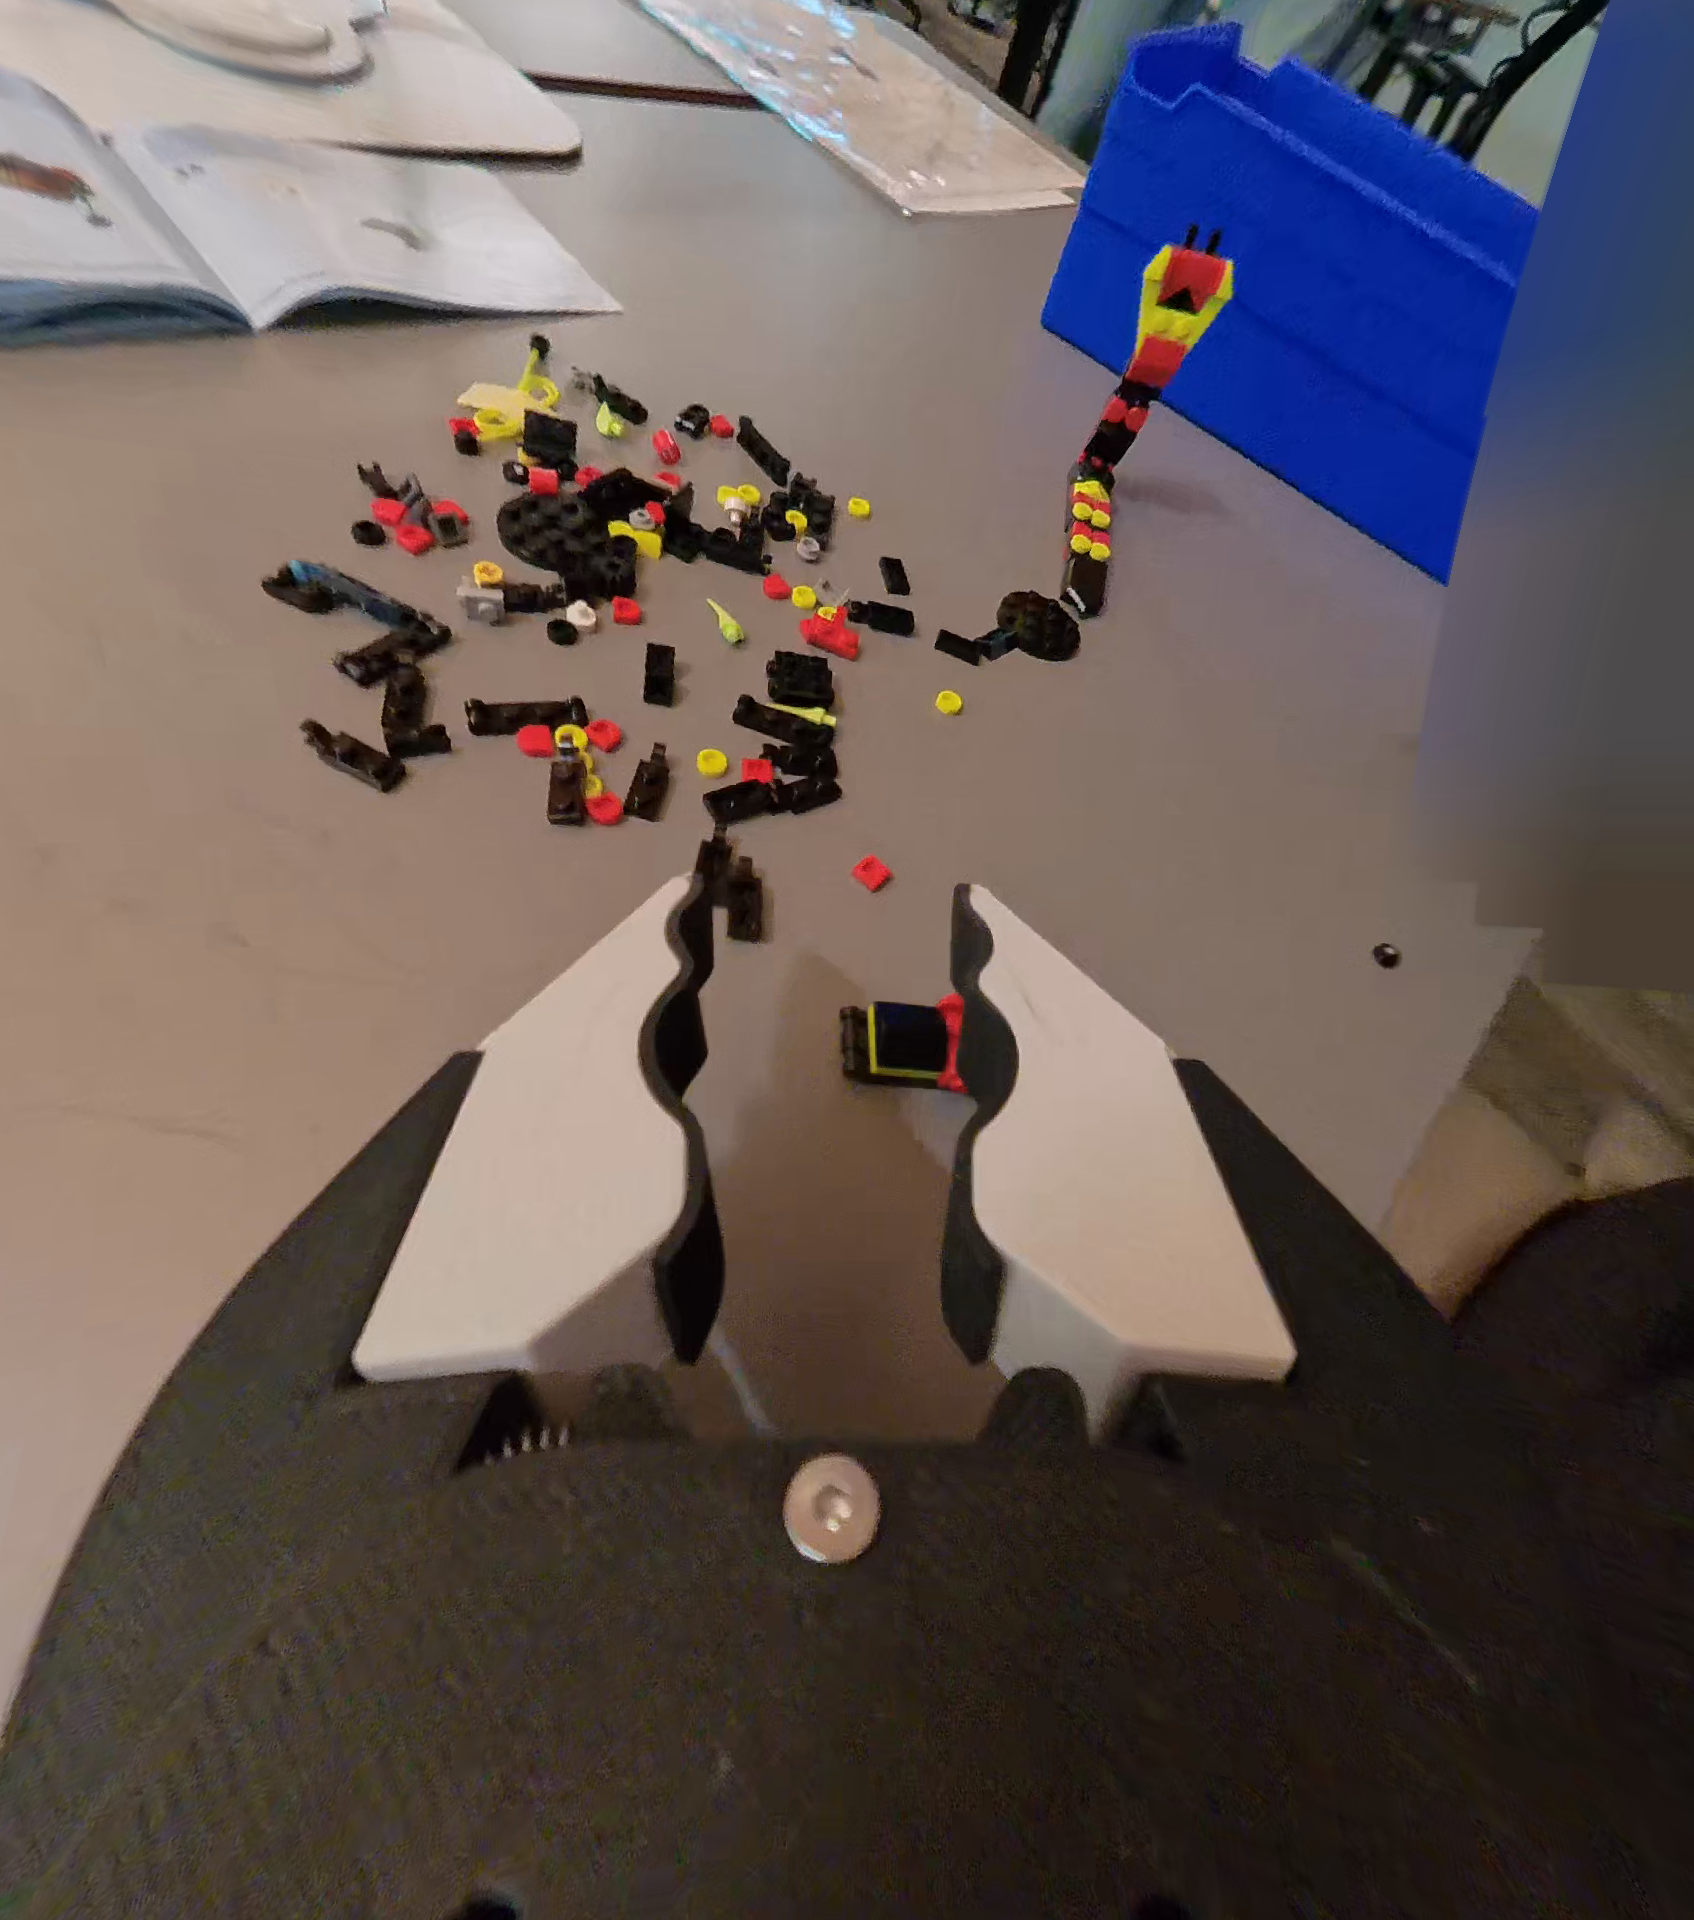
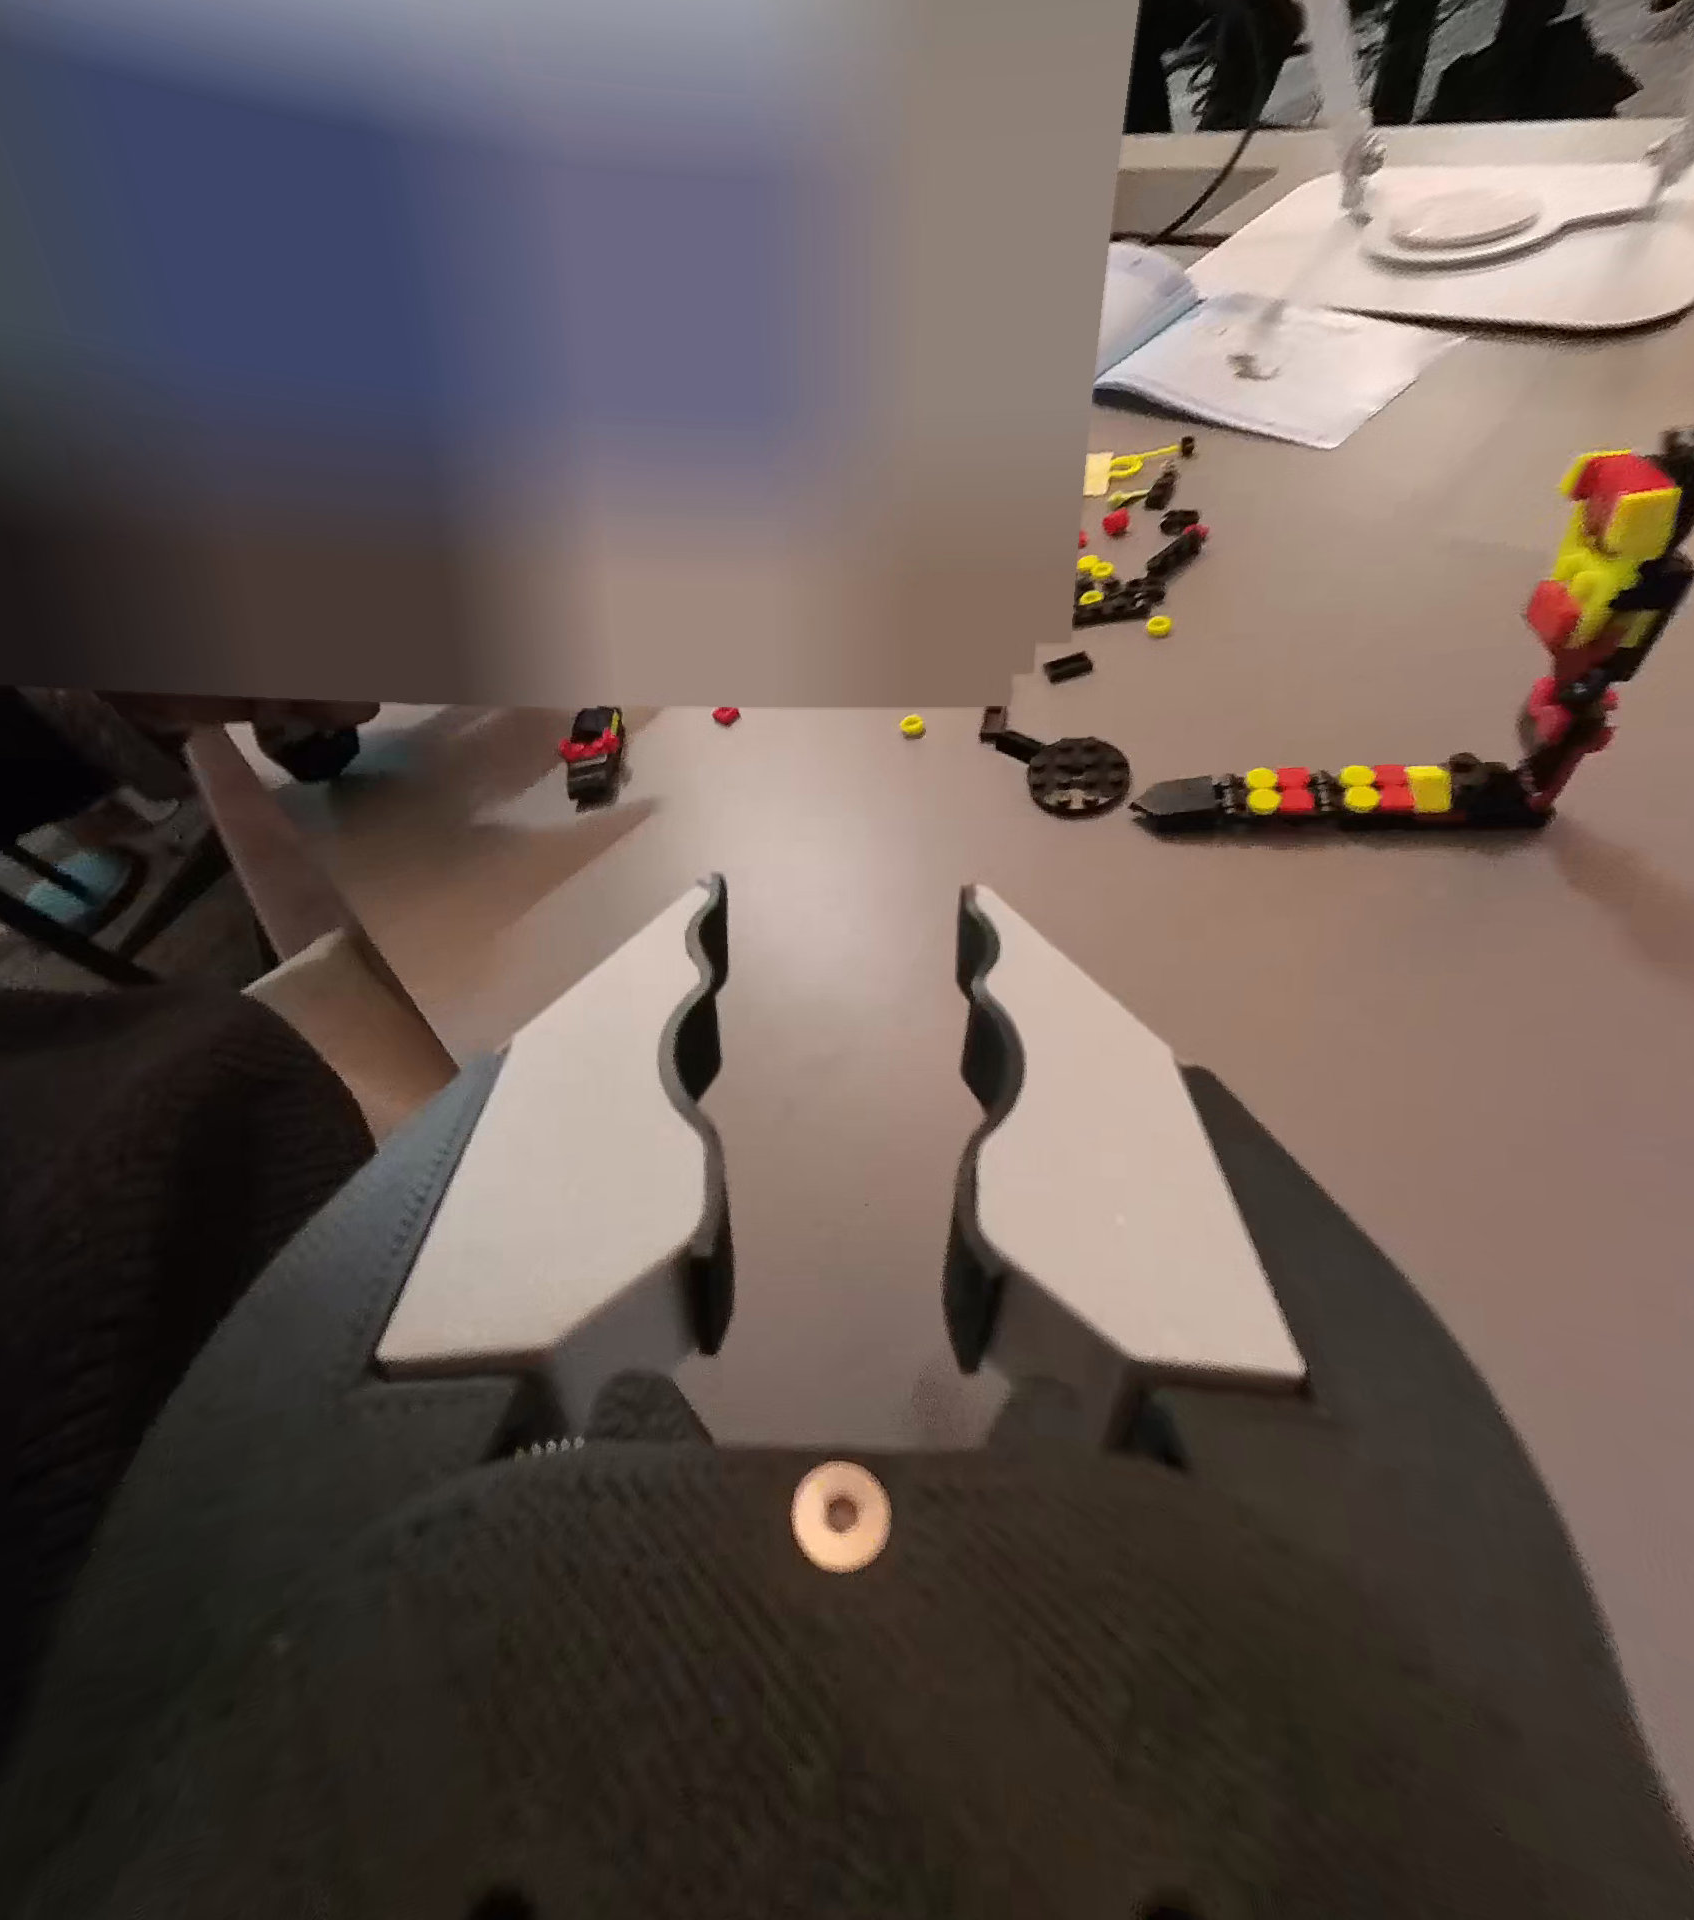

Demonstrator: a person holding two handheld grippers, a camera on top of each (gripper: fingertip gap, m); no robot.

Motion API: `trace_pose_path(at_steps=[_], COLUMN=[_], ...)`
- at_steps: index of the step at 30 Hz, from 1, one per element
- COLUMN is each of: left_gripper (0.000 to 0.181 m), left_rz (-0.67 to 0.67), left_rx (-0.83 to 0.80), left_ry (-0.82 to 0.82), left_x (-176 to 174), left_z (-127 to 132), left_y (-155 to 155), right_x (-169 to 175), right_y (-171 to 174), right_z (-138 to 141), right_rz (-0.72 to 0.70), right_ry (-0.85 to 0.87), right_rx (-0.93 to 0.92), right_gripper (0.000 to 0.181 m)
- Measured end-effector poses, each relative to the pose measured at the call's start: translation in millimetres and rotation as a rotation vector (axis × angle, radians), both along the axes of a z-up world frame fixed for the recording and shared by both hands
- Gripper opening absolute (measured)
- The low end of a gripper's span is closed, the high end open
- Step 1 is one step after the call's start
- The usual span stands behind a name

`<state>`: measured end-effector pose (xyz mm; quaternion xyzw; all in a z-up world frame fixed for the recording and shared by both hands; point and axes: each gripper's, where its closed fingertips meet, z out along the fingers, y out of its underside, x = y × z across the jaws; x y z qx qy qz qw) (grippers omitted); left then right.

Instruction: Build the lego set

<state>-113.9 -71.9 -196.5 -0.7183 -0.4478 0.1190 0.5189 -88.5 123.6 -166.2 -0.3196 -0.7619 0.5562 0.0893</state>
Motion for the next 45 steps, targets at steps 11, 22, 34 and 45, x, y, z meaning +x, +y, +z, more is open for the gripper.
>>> trace_pose_path(at_steps=[11,22,34,45], left_gripper=[0.057,0.079,0.051,0.059], left_rz=[-0.261,-0.323,-0.519,-0.188], left_rx=[0.127,-0.162,-0.234,-0.292], left_ry=[0.003,-0.057,-0.089,-0.178], left_x=[38.9,37.7,84.6,50.0], left_z=[21.0,-24.4,-29.6,-37.2], left_y=[27.0,28.1,39.3,41.5], right_x=[11.1,26.6,35.2,32.2], right_y=[-7.5,-14.4,-13.9,-15.0], right_z=[0.1,16.5,30.1,22.4], right_rz=[0.035,0.08,0.092,0.089], right_ry=[-0.002,-0.015,-0.065,-0.099], right_rx=[0.014,-0.084,-0.206,-0.195], right_gripper=[0.037,0.028,0.026,0.027])
